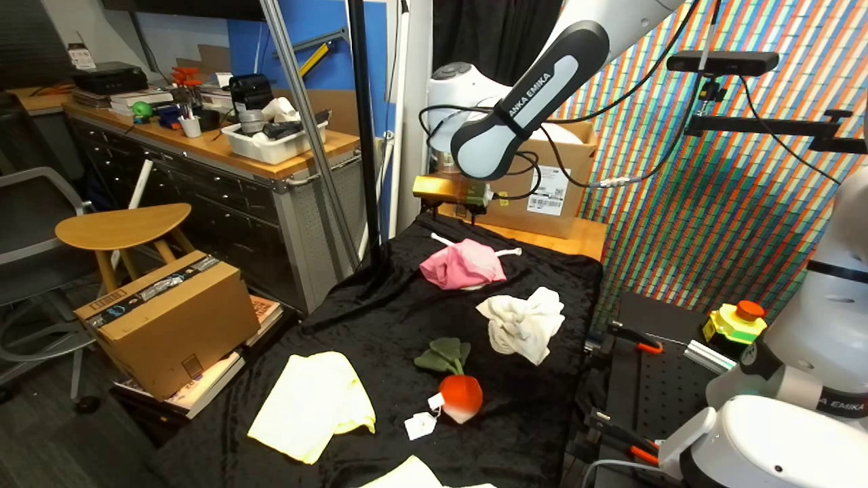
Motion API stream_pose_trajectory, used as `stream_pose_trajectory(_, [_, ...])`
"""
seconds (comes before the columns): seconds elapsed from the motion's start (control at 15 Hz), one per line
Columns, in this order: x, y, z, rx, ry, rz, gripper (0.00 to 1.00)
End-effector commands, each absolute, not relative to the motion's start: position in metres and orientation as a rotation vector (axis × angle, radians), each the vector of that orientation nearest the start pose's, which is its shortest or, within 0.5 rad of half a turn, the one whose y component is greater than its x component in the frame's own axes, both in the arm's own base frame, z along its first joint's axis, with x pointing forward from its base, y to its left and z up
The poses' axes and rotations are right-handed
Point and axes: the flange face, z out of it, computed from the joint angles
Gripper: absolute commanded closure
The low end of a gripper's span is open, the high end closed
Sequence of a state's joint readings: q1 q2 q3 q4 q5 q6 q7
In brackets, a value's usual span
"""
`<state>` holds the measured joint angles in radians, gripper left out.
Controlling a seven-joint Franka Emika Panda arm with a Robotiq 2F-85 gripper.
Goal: Pile up all the objects on the table
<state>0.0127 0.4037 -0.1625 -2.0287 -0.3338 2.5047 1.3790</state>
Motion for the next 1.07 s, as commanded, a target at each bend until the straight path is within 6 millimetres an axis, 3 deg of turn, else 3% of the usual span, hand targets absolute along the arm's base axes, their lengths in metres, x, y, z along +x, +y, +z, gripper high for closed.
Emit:
stream_pose_trajectory(0.0, [0.592, -0.049, 0.254, -2.808, 1.659, -0.239, 0.00])
stream_pose_trajectory(0.2, [0.569, -0.023, 0.238, -2.909, 1.474, -0.083, 0.00])
stream_pose_trajectory(0.33, [0.551, -0.016, 0.224, -2.950, 1.410, 0.021, 0.00])
stream_pose_trajectory(0.67, [0.509, -0.018, 0.198, -3.050, 1.383, 0.334, 0.00])
stream_pose_trajectory(1.0, [0.486, -0.021, 0.182, -3.074, 1.374, 0.557, 0.00])
